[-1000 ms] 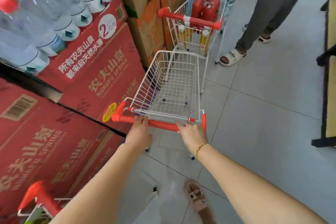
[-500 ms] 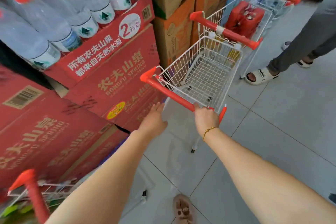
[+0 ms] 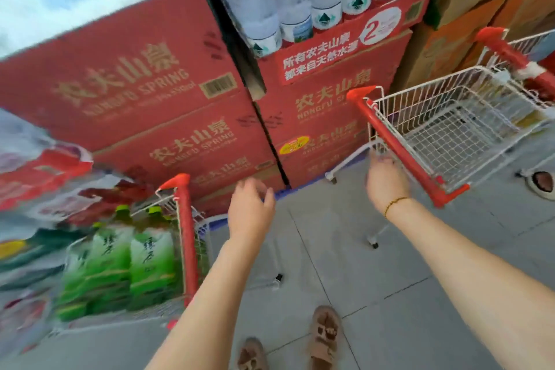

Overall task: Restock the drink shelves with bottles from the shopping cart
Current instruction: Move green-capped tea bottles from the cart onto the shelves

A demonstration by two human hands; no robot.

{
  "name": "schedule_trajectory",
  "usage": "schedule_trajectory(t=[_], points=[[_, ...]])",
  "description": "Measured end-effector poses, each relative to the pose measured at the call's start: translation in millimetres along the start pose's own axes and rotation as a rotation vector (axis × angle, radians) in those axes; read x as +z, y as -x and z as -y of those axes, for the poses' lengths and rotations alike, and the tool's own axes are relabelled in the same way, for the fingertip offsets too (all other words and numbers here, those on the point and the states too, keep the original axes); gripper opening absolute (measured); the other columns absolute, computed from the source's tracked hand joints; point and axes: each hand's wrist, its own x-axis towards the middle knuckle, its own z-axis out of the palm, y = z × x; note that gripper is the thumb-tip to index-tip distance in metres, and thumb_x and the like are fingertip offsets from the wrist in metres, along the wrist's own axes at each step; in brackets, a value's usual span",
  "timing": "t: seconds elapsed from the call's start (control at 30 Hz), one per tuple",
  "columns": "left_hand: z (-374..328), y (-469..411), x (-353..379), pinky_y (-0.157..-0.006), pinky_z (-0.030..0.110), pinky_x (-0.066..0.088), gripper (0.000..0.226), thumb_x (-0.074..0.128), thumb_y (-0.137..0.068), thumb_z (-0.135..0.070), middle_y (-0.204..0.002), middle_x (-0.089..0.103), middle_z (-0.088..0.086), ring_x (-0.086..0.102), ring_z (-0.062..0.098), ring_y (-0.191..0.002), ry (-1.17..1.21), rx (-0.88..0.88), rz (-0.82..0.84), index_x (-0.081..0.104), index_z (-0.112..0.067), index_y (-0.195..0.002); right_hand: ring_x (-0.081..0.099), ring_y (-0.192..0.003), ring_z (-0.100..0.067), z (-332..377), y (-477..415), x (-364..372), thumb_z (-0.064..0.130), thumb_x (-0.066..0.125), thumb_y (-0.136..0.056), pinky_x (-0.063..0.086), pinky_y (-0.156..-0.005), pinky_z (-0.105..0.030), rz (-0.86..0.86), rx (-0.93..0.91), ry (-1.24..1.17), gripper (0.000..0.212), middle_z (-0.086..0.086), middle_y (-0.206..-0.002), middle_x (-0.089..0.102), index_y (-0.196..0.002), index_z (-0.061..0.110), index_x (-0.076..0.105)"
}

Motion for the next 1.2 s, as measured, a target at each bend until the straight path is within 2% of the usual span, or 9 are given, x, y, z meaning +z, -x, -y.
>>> schedule_trajectory(t=[0.1, 0.17, 0.23, 0.4, 0.6, 0.73, 0.9, 1.03, 1.2], points=[[76.6, 33.1, -39.7, -0.096, 0.043, 0.036, 0.047, 0.066, -0.082, -0.022, -0.118, 0.051, 0.022, 0.046, 0.039, -0.112, -0.094, -0.280, -0.187, 0.050, 0.000, -0.120, 0.051, -0.117, -0.032, 95.6, 43.9, 4.1, 0.010, 0.046, -0.090, 0.046, -0.094, -0.037, 0.214, -0.430, -0.095, 0.051, -0.014, -0.137, 0.044, -0.139, 0.017, 0.038], [118.6, 58.2, -50.8, -0.095, 0.044, 0.038, 0.051, 0.061, -0.087, -0.027, -0.122, 0.051, 0.028, 0.048, 0.042, -0.114, -0.077, -0.583, -0.059, 0.044, 0.006, -0.122, 0.048, -0.121, -0.029, 152.4, 70.3, 10.5, 0.012, 0.047, -0.091, 0.044, -0.094, -0.036, 0.301, -0.665, -0.075, 0.051, -0.009, -0.141, 0.040, -0.141, 0.021, 0.037], [150.2, 78.9, -45.3, -0.091, 0.040, 0.044, 0.046, 0.054, -0.092, -0.031, -0.118, 0.058, 0.028, 0.055, 0.040, -0.111, 0.011, -0.723, 0.134, 0.049, 0.007, -0.118, 0.042, -0.128, -0.027, 197.8, 85.9, 19.6, 0.012, 0.049, -0.092, 0.041, -0.100, -0.036, 0.368, -0.805, -0.046, 0.053, -0.007, -0.146, 0.035, -0.142, 0.022, 0.035], [183.3, 105.6, -22.8, -0.079, 0.037, 0.051, 0.033, 0.051, -0.094, -0.030, -0.103, 0.067, 0.023, 0.065, 0.036, -0.096, 0.249, -0.658, 0.216, 0.059, -0.001, -0.106, 0.017, -0.143, -0.023, 266.5, 96.7, 37.2, 0.018, 0.051, -0.094, 0.031, -0.111, -0.039, 0.396, -0.973, 0.089, 0.059, -0.001, -0.156, 0.018, -0.146, 0.029, 0.025], [204.7, 97.9, -24.9, -0.087, 0.037, 0.046, 0.037, 0.056, -0.091, -0.031, -0.113, 0.065, 0.020, 0.059, 0.034, -0.109, 0.144, -0.663, 0.283, 0.063, 0.000, -0.109, -0.004, -0.145, -0.026, 328.2, 69.5, 54.1, 0.046, 0.044, -0.094, 0.005, -0.118, -0.042, 0.493, -1.176, 0.397, 0.058, -0.003, -0.158, 0.006, -0.147, 0.033, 0.023], [207.5, 111.6, -28.4, -0.086, 0.037, 0.048, 0.037, 0.054, -0.092, -0.033, -0.113, 0.064, 0.018, 0.060, 0.034, -0.108, 0.118, -0.683, 0.319, 0.061, -0.003, -0.112, 0.003, -0.145, -0.023, 334.3, 42.5, 75.1, 0.044, 0.043, -0.095, 0.001, -0.118, -0.040, 0.478, -1.382, 0.601, 0.048, -0.003, -0.155, 0.021, -0.141, 0.036, 0.035], [214.0, 139.4, -31.9, -0.077, 0.036, 0.056, 0.035, 0.054, -0.091, -0.034, -0.090, 0.069, 0.016, 0.069, 0.032, -0.086, 0.201, -0.742, 0.404, 0.062, -0.002, -0.103, 0.039, -0.128, -0.017, 335.8, 47.3, 81.5, 0.045, 0.044, -0.093, -0.001, -0.115, -0.041, 0.528, -1.551, 0.670, 0.041, 0.002, -0.126, 0.051, -0.132, 0.036, 0.049], [220.4, 168.7, -28.2, -0.076, 0.036, 0.049, 0.047, 0.051, -0.090, -0.048, -0.101, 0.066, 0.016, 0.063, 0.032, -0.094, 0.107, -0.751, 0.374, 0.061, -0.003, -0.099, 0.041, -0.119, -0.015, 310.1, 65.3, 96.9, 0.043, 0.050, -0.091, -0.009, -0.115, -0.042, 0.582, -1.549, 0.447, 0.035, 0.006, -0.107, 0.056, -0.124, 0.035, 0.058], [230.9, 198.7, -27.0, -0.064, 0.035, 0.041, 0.062, 0.039, -0.088, -0.064, -0.094, 0.066, 0.014, 0.062, 0.030, -0.088, 0.045, -0.819, 0.330, 0.058, -0.005, -0.083, 0.040, -0.108, -0.016, 302.8, 89.3, 122.5, 0.047, 0.056, -0.087, 0.008, -0.111, -0.032, 0.694, -1.585, 0.332, 0.026, 0.020, -0.084, 0.047, -0.111, 0.040, 0.064]])
